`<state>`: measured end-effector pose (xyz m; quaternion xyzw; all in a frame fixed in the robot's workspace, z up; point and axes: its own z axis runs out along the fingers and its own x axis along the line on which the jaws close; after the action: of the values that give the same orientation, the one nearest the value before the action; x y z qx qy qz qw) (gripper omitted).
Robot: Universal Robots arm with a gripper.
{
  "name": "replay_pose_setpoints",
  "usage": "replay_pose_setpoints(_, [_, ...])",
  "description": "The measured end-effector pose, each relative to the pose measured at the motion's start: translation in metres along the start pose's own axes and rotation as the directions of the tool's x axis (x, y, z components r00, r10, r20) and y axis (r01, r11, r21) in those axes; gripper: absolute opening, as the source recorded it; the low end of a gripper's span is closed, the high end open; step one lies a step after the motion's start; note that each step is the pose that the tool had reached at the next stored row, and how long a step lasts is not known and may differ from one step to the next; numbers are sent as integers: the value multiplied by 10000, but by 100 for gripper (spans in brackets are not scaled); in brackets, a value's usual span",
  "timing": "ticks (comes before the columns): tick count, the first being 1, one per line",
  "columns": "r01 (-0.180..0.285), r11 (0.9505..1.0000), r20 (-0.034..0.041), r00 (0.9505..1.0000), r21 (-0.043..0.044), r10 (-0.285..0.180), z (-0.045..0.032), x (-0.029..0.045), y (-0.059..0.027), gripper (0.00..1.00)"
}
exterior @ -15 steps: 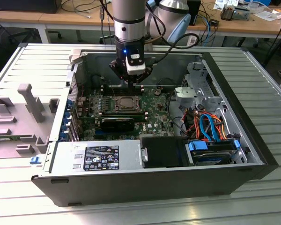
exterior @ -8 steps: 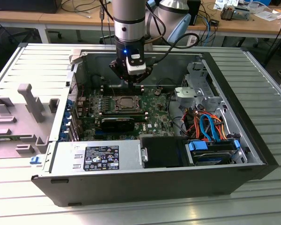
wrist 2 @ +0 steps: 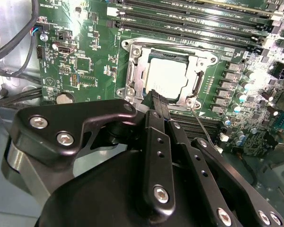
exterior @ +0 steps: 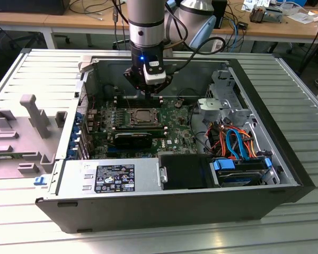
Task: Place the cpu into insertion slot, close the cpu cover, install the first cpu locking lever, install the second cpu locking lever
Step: 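Install the first cpu locking lever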
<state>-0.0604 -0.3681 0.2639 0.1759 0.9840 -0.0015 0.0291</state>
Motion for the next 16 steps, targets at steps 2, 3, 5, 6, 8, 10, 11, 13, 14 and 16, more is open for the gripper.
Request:
replay_pose_setpoints(2, [60, 10000, -4, 10000, -12, -60, 0, 0, 0, 11])
replay_pose_setpoints(3, [86, 10000, -6, 10000, -18, -86, 0, 0, 0, 11])
replay_pose_setpoints(5, [146, 9999, -9, 9999, -29, -146, 0, 0, 0, 11])
replay_pose_setpoints(6, [170, 9998, -10, 9999, -33, -170, 0, 0, 0, 11])
replay_pose_setpoints(8, [225, 9997, -12, 9997, -43, -226, 0, 0, 0, 11])
replay_pose_setpoints(10, [270, 9996, -17, 9996, -59, -270, 0, 0, 0, 11])
replay_pose_setpoints(11, [286, 9996, -21, 9996, -67, -286, 0, 0, 0, 11])
replay_pose_setpoints(13, [327, 9994, -36, 9995, -118, -328, 0, 0, 0, 11])
replay_pose_setpoints(14, [344, 9993, -43, 9994, -138, -344, 0, 0, 0, 11])
replay_pose_setpoints(16, [369, 9992, -51, 9993, -165, -370, 0, 0, 0, 11])
